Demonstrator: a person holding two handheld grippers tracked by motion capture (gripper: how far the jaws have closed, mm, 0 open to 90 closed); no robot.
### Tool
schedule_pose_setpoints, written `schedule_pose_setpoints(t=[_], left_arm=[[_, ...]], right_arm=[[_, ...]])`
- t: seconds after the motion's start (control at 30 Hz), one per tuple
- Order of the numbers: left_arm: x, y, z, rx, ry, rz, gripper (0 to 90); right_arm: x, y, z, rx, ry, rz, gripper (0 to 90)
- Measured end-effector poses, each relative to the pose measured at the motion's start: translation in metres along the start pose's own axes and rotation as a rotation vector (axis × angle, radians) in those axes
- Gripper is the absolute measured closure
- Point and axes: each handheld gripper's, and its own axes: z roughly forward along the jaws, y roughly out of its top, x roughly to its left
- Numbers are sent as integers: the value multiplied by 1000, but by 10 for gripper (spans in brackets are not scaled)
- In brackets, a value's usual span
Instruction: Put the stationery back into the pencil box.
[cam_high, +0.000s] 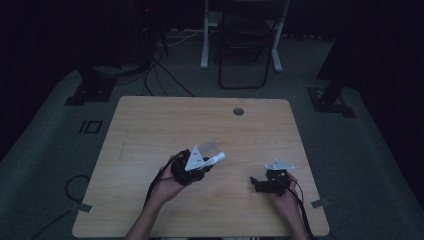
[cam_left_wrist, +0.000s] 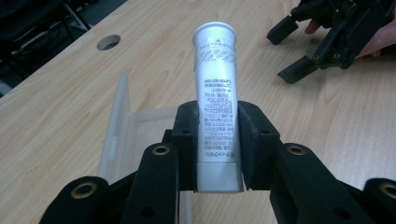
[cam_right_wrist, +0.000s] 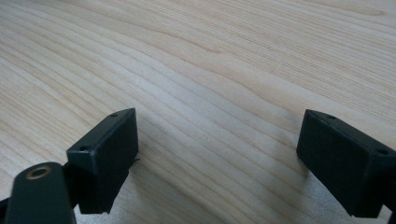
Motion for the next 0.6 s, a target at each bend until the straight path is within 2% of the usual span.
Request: schedule_pose_setpoints(t=[0.6], left_arm=[[13,-5,6,11,33,-28,710]], right_arm=[[-1,0,1,-1,3,-5,126]])
